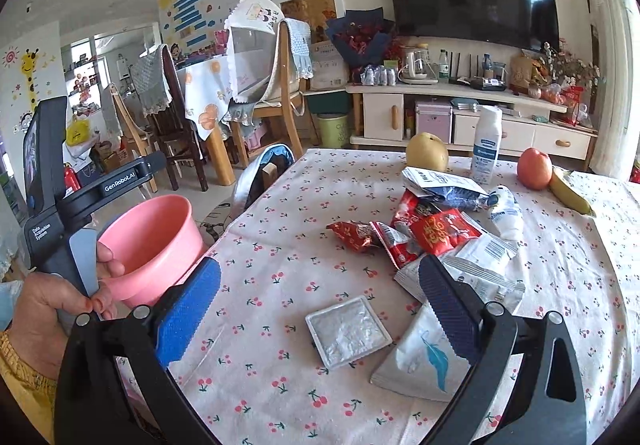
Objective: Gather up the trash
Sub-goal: 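Return both tools from the bucket to the table, then grasp the silver foil tray with the left tool while the right grasps the white wipes pack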
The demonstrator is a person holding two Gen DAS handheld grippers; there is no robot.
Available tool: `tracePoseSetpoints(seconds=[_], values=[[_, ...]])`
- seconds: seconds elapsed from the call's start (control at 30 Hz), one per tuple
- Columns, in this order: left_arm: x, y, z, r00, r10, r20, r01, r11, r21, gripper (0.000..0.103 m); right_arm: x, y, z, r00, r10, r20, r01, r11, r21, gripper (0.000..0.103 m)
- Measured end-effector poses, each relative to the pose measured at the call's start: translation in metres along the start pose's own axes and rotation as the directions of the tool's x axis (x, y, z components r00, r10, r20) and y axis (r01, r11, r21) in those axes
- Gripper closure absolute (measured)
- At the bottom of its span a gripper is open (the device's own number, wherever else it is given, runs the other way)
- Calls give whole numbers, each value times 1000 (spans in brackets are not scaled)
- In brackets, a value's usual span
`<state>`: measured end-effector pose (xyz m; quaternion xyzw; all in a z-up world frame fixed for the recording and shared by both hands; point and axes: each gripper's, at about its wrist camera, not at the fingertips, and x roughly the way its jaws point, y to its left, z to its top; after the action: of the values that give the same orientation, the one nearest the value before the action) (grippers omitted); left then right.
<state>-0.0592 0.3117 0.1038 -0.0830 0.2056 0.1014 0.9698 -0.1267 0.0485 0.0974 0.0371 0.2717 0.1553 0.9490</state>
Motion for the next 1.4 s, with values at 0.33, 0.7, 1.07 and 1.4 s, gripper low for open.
tracePoseSetpoints(seconds=[0.33,0.7,1.07,1.4], values=[[-9,-50,-15,1000,-6,11,4,988,154,10,-15,-40,-8,1000,-14,5,13,999,53,5],[-14,-96,-39,997,-62,-50,73,966,250,10,-25,-94,-16,999,-28,-26,31,991,131,5],[-29,-150,-77,968,-196,-157,246,870,428,10,-33,-158,-22,997,-36,-63,54,952,301,5],[-13,-177,-117,906,-243,-348,402,752,523,10,-25,-187,-25,989,46,-139,12,921,389,5]])
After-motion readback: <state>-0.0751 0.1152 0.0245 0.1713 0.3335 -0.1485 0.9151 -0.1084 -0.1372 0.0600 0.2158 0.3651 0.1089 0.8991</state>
